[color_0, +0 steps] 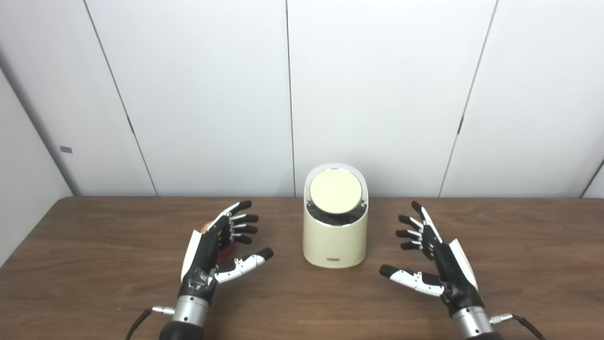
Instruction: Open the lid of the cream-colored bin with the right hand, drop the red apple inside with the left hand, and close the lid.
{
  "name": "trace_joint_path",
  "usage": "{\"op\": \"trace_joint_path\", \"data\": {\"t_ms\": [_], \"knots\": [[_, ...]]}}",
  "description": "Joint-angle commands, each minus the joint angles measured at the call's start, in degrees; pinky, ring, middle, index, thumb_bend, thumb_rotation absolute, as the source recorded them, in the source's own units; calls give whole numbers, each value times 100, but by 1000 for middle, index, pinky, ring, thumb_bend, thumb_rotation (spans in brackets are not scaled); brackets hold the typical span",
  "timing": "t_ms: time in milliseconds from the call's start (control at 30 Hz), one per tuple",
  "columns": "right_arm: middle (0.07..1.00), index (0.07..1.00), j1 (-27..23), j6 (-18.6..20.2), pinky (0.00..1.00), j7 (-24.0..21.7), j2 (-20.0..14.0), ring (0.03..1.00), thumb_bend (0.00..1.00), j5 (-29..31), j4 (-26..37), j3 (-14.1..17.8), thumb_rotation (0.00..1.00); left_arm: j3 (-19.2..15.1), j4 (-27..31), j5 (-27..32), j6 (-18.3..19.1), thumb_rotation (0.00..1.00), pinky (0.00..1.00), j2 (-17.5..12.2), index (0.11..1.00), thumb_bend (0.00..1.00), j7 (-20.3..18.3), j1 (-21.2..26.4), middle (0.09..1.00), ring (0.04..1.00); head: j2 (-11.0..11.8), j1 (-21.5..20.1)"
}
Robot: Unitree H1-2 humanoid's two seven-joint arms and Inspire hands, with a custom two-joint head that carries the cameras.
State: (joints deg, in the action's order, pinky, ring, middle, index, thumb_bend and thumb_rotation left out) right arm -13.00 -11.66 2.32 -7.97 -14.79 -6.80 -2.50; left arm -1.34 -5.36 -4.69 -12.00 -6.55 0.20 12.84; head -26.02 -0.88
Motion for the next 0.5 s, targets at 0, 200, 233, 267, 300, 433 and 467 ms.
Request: {"op": "trace_joint_path", "data": {"t_ms": [0, 200, 233, 267, 300, 433, 467], "knots": [[870, 967, -158, -238, 674, 86, 9, 772, 739, 51, 157, 40, 399, -21, 105, 40, -243, 92, 599, -12, 815, 747, 17, 165, 725, 662, -4, -3], [865, 947, -137, -156, 664, 82, 25, 767, 732, 14, 290, 28, 392, -10, 75, 65, -378, 82, 593, -33, 802, 737, -6, 170, 725, 661, -5, -3], [866, 945, -136, -164, 664, 83, 25, 767, 730, 14, 293, 27, 391, -8, 93, 71, -381, 73, 594, -32, 800, 734, -11, 167, 724, 658, -5, -3], [867, 943, -135, -162, 665, 78, 21, 770, 730, 14, 301, 24, 392, -5, 98, 81, -403, 67, 593, -35, 799, 733, -22, 166, 726, 659, -5, -3], [870, 942, -133, -165, 669, 75, 19, 774, 729, 15, 307, 22, 398, -5, 98, 106, -420, 67, 592, -37, 800, 732, -38, 166, 730, 662, -5, -3], [875, 937, -132, -169, 677, 80, 16, 781, 730, 8, 316, 23, 400, -11, 74, 95, -442, 94, 589, -34, 810, 737, -46, 171, 752, 676, 17, -1], [875, 936, -136, -176, 676, 77, 12, 781, 730, 15, 310, 25, 401, -9, 64, 49, -451, 101, 592, -29, 811, 738, -24, 178, 752, 675, 29, 22]]}}
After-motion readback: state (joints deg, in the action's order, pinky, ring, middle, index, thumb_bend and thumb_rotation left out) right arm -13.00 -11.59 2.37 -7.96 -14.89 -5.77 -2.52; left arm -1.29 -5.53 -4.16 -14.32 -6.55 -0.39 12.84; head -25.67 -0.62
